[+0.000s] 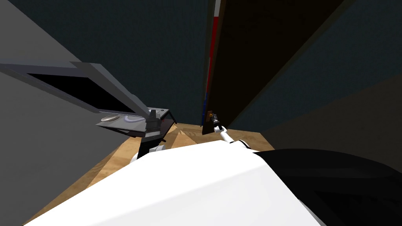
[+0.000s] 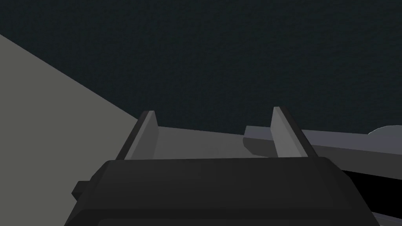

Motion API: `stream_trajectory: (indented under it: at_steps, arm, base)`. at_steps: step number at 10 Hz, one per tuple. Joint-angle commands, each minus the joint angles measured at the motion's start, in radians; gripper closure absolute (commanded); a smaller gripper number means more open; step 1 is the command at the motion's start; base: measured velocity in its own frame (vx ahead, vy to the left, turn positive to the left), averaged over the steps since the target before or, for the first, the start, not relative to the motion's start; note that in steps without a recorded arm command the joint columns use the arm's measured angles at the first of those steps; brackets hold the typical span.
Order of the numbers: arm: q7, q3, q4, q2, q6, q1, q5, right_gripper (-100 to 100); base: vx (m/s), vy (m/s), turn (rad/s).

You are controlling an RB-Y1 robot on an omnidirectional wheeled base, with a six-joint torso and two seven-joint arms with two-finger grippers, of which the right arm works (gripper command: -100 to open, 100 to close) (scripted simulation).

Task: Pull the door open

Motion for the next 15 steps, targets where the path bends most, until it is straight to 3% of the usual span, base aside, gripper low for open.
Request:
stream_trajectory:
  at_steps: [1, 4, 6, 7, 12, 15]
  arm:
    - [-0.050, 0.008, -0.004, 0.013, -0.008, -0.014, -0.038, 100]
    - [-0.094, 0.008, -0.002, 0.015, -0.003, -0.016, -0.064, 100]
    - [-0.154, 0.008, 0.003, 0.019, 0.005, -0.022, -0.115, 100]
    - [-0.163, 0.008, 0.003, 0.019, 0.005, -0.022, -0.115, 100]
    - [-0.297, 0.009, 0.012, 0.028, 0.022, -0.033, -0.214, 100]
    - [-0.332, 0.009, 0.014, 0.030, 0.026, -0.036, -0.238, 100]
  base:
    - [-0.064, -0.057, 0.151]
    - [-0.048, -0.034, 0.075]
    - [-0.057, -0.046, 0.131]
    - [-0.047, -0.039, 0.075]
    - [-0.059, -0.045, 0.123]
    - [-0.045, -0.030, 0.067]
